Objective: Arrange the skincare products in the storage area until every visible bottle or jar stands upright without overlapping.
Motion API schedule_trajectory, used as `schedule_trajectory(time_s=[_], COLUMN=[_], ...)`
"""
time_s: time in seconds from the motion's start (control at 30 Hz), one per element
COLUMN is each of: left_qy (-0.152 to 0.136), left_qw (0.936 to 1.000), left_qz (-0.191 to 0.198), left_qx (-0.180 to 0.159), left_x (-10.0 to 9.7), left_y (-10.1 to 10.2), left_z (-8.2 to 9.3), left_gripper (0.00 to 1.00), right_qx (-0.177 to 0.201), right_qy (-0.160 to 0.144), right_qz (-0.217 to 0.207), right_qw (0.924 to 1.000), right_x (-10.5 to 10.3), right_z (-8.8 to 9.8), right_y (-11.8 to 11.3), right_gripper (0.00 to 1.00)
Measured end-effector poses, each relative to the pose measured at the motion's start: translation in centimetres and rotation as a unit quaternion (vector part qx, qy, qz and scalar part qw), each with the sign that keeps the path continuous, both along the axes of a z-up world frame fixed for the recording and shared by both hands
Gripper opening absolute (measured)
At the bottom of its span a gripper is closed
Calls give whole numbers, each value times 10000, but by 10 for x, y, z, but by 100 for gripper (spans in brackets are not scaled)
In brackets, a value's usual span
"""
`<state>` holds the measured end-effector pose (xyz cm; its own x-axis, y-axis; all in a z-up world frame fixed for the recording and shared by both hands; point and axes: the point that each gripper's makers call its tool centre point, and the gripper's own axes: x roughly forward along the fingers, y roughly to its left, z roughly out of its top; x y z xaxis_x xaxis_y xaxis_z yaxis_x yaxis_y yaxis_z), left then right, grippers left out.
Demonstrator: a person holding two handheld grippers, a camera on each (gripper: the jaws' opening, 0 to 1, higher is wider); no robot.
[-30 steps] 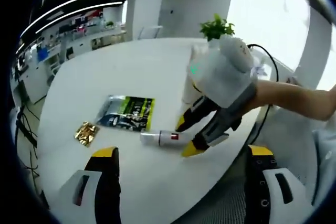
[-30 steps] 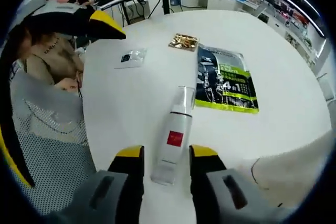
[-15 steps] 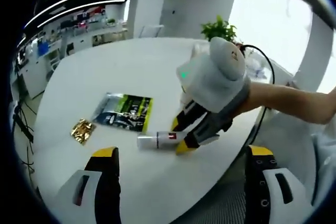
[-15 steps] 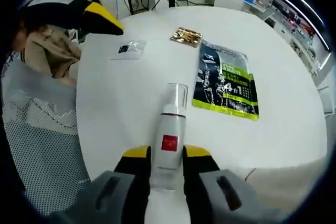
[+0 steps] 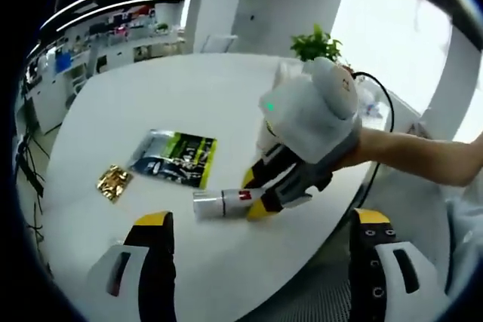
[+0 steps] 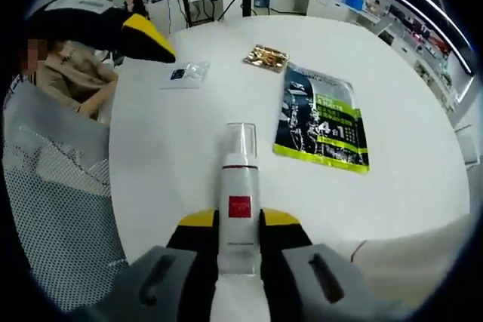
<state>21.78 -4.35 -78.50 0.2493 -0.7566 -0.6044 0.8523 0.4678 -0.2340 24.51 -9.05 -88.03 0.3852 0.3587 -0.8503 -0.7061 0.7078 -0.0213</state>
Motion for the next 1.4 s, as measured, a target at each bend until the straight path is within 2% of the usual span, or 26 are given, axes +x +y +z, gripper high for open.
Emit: schedule_trajectory(time_s=[0.17,0.23,0.27,0.33,0.43,0.5,0.6,0.67,0.73,0.9,0.97,1.0,1.03,1.17,1.4], left_qy=[33,111,218,369,393,397,477,604,686,925,1111,1266,1319,1342,1601], left_qw=[9999,9994,9984,9961,9959,9958,9944,9921,9900,9829,9768,9718,9699,9679,9599], left_qz=[62,-27,-50,-89,-28,13,9,20,49,77,95,124,166,247,245], left_qx=[-150,-316,-514,-800,-813,-828,-946,-1097,-1229,-1589,-1826,-1985,-2041,-2110,-2290], left_x=[2,-2,-5,-9,-7,-6,-6,-7,-6,-8,-12,-14,-13,-10,-8], left_y=[2,-1,-6,-11,-12,-15,-19,-24,-30,-51,-61,-67,-70,-79,-95], left_z=[5,10,15,23,23,24,27,31,35,41,45,49,50,51,51], left_gripper=[91,88,87,85,80,79,75,72,66,60,59,60,59,59,53], right_qx=[585,1005,1362,1521,1613,1770,2196,2283,2255,2311,2310,2293,2299,2414,2411], right_qy=[-65,75,77,-63,-351,-544,-924,-1196,-1272,-1499,-1523,-1490,-1522,-1676,-1901], right_qz=[-303,-429,-575,-645,-728,-866,-1170,-1191,-1198,-1299,-1427,-1472,-1498,-1643,-1719], right_qw=[9978,9940,9890,9862,9836,9789,9641,9588,9584,9525,9503,9506,9495,9416,9360], right_x=[-12,-18,-19,-19,-18,-18,-14,-14,-18,-21,-23,-25,-26,-30,-33], right_z=[7,14,24,35,51,64,87,98,101,111,113,112,113,120,129], right_y=[0,5,7,4,-2,-6,-12,-15,-18,-23,-27,-29,-31,-36,-41], right_gripper=[18,18,18,18,19,19,19,19,19,19,19,19,19,19,19])
